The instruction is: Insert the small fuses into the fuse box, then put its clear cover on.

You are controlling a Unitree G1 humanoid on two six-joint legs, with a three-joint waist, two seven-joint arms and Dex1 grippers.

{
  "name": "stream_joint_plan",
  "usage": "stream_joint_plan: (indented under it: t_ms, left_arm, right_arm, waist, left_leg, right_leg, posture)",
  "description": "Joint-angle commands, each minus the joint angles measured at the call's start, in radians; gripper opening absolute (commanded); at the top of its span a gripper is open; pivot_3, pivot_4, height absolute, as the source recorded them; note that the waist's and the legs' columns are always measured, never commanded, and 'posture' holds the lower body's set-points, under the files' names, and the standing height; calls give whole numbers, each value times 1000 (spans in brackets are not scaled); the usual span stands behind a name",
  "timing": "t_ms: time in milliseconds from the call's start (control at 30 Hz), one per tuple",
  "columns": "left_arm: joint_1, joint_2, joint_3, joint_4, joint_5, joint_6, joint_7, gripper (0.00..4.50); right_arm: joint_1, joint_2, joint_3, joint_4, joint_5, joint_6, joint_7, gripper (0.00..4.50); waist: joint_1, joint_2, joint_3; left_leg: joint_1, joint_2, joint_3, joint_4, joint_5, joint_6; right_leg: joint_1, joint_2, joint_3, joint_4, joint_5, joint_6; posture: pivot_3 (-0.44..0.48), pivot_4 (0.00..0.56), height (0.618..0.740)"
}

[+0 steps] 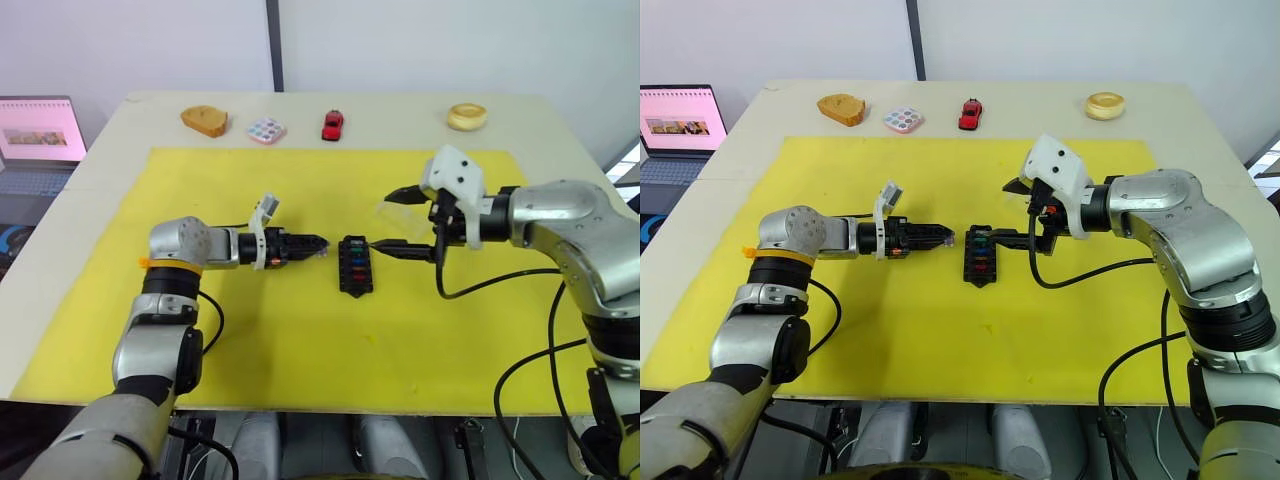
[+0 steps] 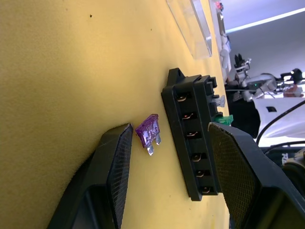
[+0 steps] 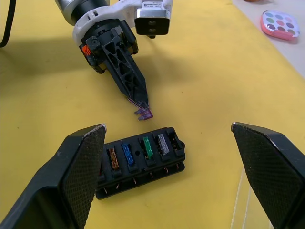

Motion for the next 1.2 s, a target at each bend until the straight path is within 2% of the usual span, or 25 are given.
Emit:
stream_joint_plan:
  t_ms: [33,367,467,567,600,767,900,967,1100,1200]
  left_arm:
    - [28,12,-33,-8,22,-1,6,2655]
    - [79,21,-83,-81,24,-11,-13,2655]
    - [84,21,-86,-80,26,-26,-12,1749]
    - [86,16,-84,-81,24,-32,-8,229]
    - [88,14,-84,-82,25,-37,-6,59]
    - [99,13,-85,-91,33,-60,5,59]
    - [114,50,-126,-122,63,-139,-33,59]
    - [127,76,-152,-158,70,-193,-76,59]
    - [176,152,-198,-283,94,-408,-226,59]
    - [205,194,-184,-371,87,-582,-352,59]
  right_arm:
    - [-4,-18,-33,-28,6,-9,-7,4500]
    - [-16,-15,-21,-16,1,-18,-5,4500]
    - [-18,-17,-20,-13,-1,-20,-3,4500]
    - [-18,-17,-21,-13,-1,-20,-2,4500]
    - [-19,-17,-20,-11,-2,-21,-2,4500]
    - [-17,-18,-18,-14,-3,-25,0,4500]
    - [-19,-21,-14,-14,-5,-27,2,4500]
    - [-19,-22,-13,-15,-5,-26,4,4500]
    - [-22,-31,-16,-12,-1,-22,12,4500]
    - [-41,-39,-13,-7,25,23,27,4500]
  waist:
    - [-2,0,0]
    - [-3,0,0]
    - [-3,0,0]
    - [-4,0,0]
    - [-4,0,0]
    - [-4,0,0]
    - [-4,0,0]
    - [-7,0,0]
    - [-21,0,0]
    - [-26,0,0]
  left_leg:
    - [0,0,0,0,0,0]
    - [0,0,0,0,0,0]
    - [0,0,0,0,0,0]
    - [0,0,0,0,0,0]
    - [0,0,0,0,0,0]
    - [1,0,0,0,0,0]
    - [1,0,0,0,0,0]
    - [1,0,0,0,0,0]
    - [1,1,0,-1,0,0]
    - [1,1,1,-1,0,0]
  right_leg:
    - [0,0,0,0,0,0]
    - [0,0,0,0,0,0]
    - [0,0,0,0,0,0]
    - [0,0,0,0,0,0]
    - [0,0,0,0,0,0]
    - [1,0,0,0,0,0]
    - [1,0,0,0,0,0]
    - [1,0,0,0,0,0]
    - [0,1,0,0,0,0]
    - [0,1,0,0,0,-1]
  posture:
    - [0,150,740]
    - [0,150,740]
    - [0,150,740]
    - [0,150,740]
    - [0,150,740]
    - [0,150,740]
    - [0,150,740]
    - [0,150,740]
    - [0,150,740]
    - [0,150,740]
